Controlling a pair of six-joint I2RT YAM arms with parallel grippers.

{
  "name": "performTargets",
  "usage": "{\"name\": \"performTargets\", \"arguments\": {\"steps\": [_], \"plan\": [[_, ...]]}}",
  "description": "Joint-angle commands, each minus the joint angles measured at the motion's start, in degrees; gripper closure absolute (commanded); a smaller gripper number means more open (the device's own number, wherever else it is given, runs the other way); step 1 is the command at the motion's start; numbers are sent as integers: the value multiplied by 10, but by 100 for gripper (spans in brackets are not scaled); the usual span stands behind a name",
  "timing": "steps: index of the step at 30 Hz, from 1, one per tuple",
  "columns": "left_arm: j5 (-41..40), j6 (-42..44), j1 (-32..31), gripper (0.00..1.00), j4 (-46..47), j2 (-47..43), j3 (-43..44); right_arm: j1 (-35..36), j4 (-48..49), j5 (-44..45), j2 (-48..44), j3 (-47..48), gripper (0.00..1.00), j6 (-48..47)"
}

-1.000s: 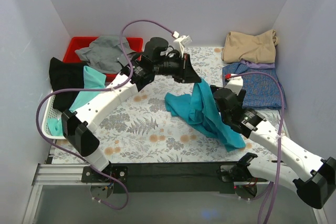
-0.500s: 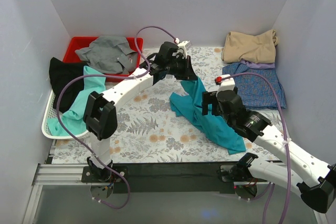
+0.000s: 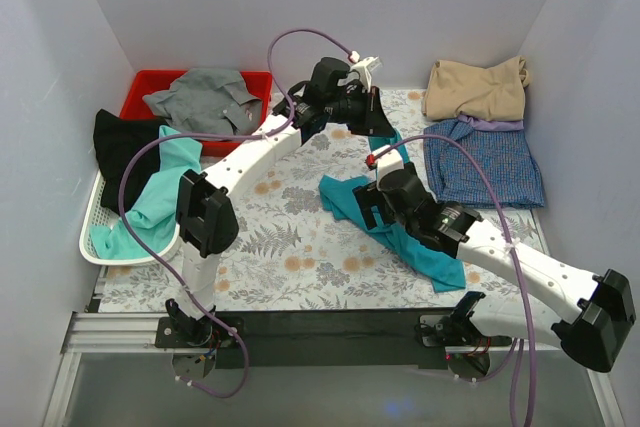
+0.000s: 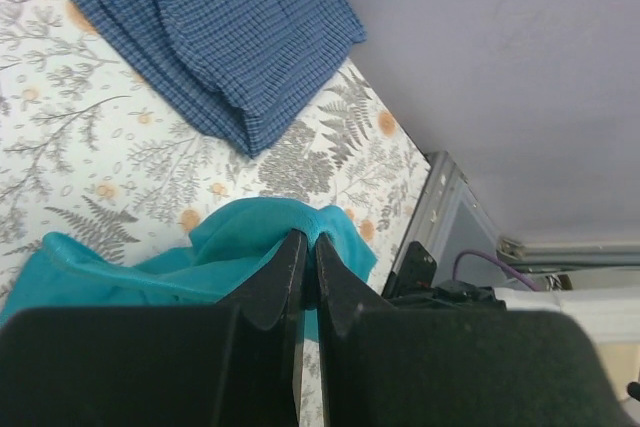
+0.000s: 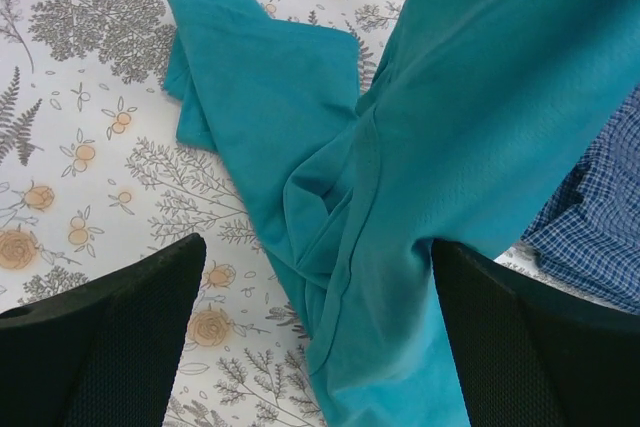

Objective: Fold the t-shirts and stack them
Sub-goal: Move the tshirt to the center of the board, then flatten the tshirt out

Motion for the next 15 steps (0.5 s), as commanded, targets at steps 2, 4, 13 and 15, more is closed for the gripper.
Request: {"name": "performTargets", "arguments": {"steps": [2,4,13,15], "plan": [[55,-4,-12,100,-13,-30,19,26,35,94,32,48,2,-22],[60,-6,-12,100,-14,-29,10,37,35,139,64,60,2,-35],[64,6,-30,100,-9,-53,-31,42,2,381,208,83,22,-27],[55,14,-30,100,-10,-65,-37,42,-6,397,215,83,47,-1]]}}
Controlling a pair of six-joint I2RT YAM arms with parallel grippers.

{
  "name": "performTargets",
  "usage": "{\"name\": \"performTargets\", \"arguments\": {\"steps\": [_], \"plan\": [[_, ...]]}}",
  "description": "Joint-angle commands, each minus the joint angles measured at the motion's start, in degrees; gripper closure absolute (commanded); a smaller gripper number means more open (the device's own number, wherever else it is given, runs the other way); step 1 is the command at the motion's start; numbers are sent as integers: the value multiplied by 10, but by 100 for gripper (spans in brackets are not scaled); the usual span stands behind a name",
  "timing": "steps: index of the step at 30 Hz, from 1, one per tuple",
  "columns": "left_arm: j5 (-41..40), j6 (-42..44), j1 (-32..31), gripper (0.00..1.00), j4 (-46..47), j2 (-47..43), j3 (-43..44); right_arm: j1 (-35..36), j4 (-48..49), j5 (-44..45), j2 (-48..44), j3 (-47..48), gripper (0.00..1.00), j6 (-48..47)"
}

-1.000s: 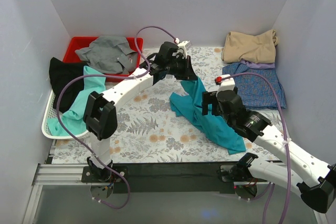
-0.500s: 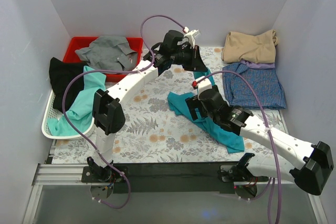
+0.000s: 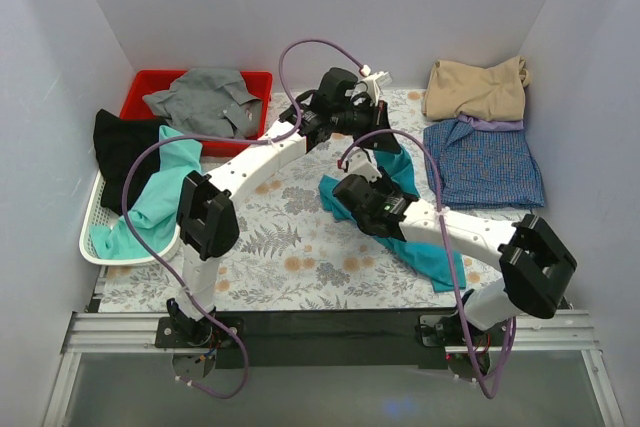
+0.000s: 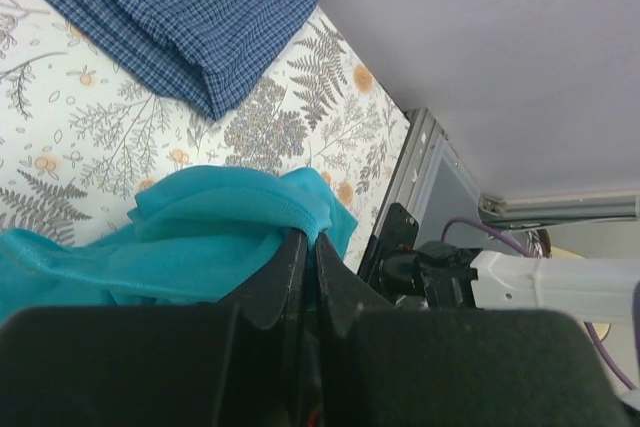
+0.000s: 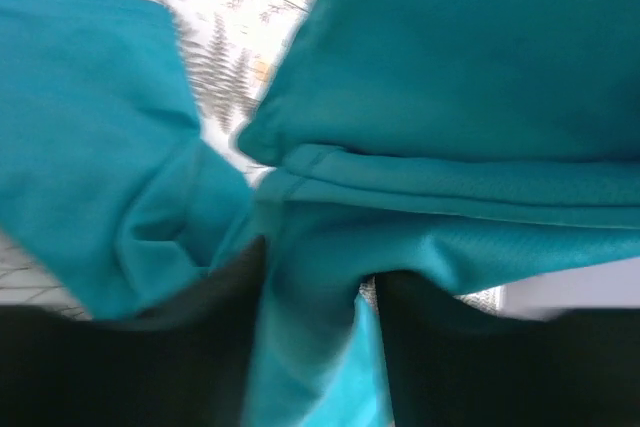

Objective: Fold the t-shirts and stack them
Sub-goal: Flatten the tshirt out

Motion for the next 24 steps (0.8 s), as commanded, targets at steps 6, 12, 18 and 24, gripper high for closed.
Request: {"name": "performTargets", "arguments": {"steps": [6,12,18,24], "plan": [[-26,27,-8,100,-17,-73,-27,-3,-45,157,-47,25,99,86],[-167,-21,55,71,-29,-86,-73,-7,-68,120,-203,16,99,110],[-210,-32,121,46,11,-141,-169,-12,-105,106,-279,29,99,99],[-201,-29,121,45,17,-133,-214,-15,-123,154,-262,38,99,126]]}}
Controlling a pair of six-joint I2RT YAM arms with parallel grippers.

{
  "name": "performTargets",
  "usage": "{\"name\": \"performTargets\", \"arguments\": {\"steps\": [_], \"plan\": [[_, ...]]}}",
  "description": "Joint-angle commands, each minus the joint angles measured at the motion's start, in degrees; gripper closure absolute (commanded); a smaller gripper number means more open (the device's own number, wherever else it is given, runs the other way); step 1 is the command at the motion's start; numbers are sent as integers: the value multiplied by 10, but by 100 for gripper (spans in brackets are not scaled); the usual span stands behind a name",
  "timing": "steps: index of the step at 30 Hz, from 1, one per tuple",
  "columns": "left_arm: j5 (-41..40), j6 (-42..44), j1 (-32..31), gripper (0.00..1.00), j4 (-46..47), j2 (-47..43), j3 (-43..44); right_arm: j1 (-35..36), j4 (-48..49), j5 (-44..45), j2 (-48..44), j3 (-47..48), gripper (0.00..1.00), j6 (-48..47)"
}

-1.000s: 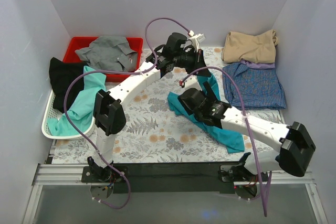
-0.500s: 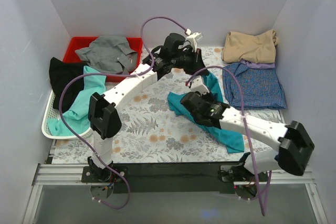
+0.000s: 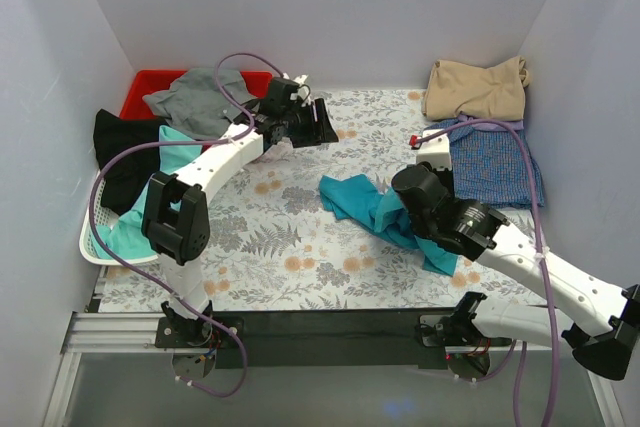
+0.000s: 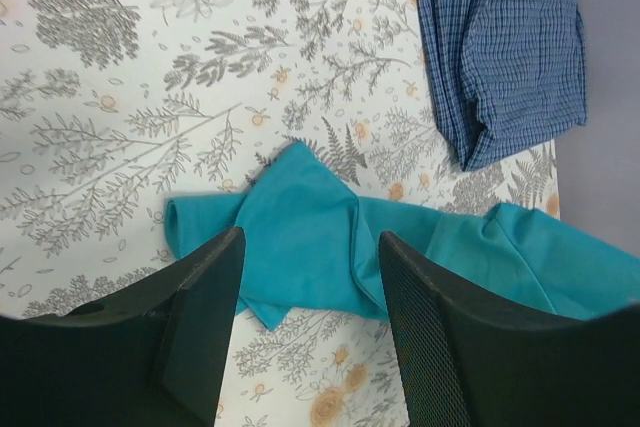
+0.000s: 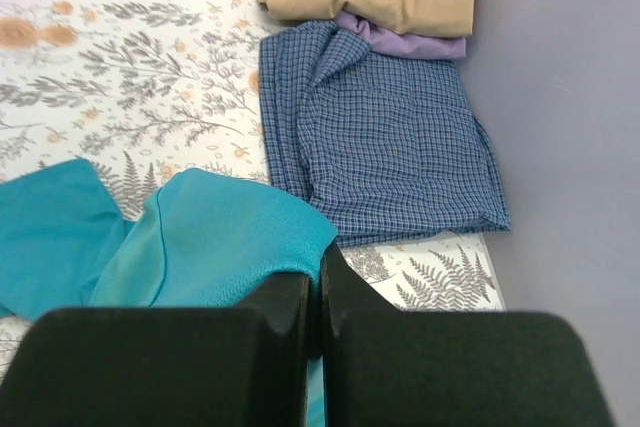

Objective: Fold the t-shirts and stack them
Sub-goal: Flatten the tshirt out

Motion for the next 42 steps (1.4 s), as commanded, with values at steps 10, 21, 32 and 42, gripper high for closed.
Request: {"name": "performTargets", "arguments": {"steps": [10,21,32,42], "plan": [[55,7,-25,44,23,-21,-94,-50,-14,39,13,15,99,33],[37,9,-35,45,63,44,-104,-74,13,-27,20,-9,99,38],[65,36,-55,44,95,152,28,-81,35,-65,36,-18,99,37],[12,97,-97,44,89,218,48,-105,49,-95,23,-31,99,34]]}}
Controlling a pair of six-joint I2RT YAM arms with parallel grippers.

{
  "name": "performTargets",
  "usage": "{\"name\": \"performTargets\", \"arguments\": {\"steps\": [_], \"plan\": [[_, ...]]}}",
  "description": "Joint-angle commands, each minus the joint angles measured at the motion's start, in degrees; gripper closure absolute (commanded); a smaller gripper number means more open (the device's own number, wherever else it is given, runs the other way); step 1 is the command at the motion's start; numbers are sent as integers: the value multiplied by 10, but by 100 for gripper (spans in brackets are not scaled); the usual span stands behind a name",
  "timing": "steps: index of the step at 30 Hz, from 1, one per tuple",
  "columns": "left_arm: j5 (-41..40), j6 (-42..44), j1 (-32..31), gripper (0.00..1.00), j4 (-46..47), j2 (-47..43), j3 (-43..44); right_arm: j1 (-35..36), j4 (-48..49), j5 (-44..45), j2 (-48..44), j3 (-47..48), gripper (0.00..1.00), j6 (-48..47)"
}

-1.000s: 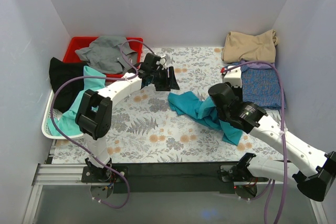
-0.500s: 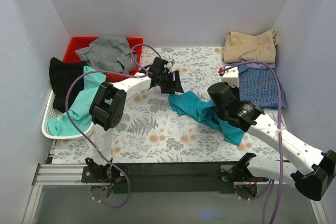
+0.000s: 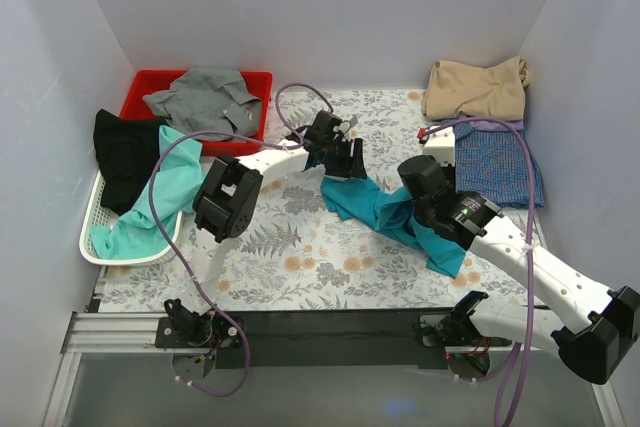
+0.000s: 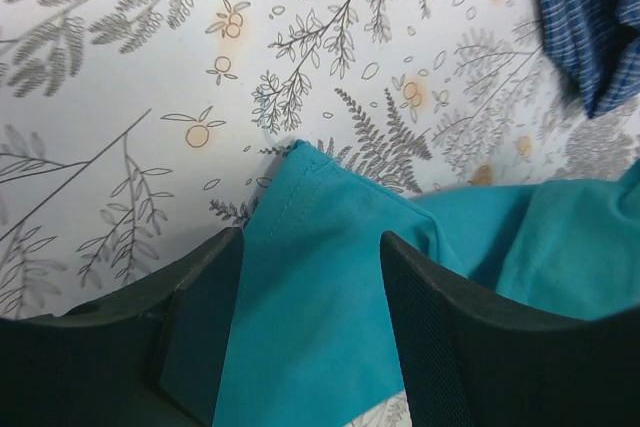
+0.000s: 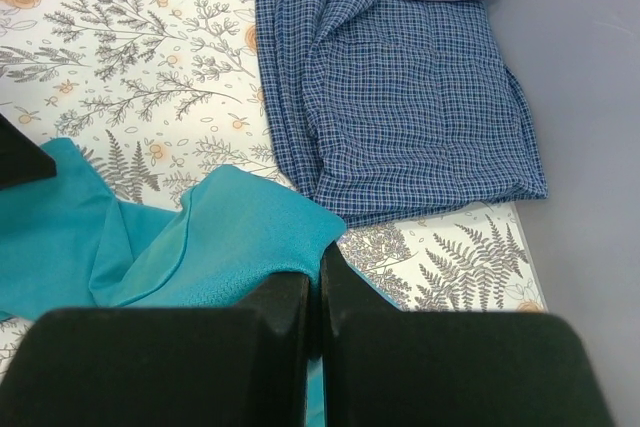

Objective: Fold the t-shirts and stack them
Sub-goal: Flatten the tshirt out

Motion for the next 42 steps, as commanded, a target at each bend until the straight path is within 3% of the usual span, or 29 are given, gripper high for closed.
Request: {"name": "performTargets", "arguments": {"steps": [1,6,9,12,14,18,22,30,38,42], "plan": [[-40,42,-28,44,0,22,19,-9,31,-9,-16,-3,99,5],[-108,72,-46,44,10,47,24,-16,33,-26,-24,-8,99,8],[-107,79,-51,45,7,58,34,-19,34,-32,-27,-10,99,8],[-104,79,-52,70,-3,59,40,-23,35,-33,-27,-11,99,9],[-117,72,-52,100,-8,54,36,-23,36,-34,-27,-11,99,10],[-140,69,-52,100,-13,17,24,-25,37,-36,-28,-13,99,11],[-165,79,-52,100,-42,-74,25,-28,37,-37,-28,-14,99,9],[-252,97,-51,100,-141,-357,35,-27,35,-22,-100,8,99,-13],[-318,34,-51,100,-223,-607,-40,-27,28,-40,-188,48,99,-48],[-306,11,-51,100,-261,-735,-43,-27,11,-37,-252,60,99,-46]]}}
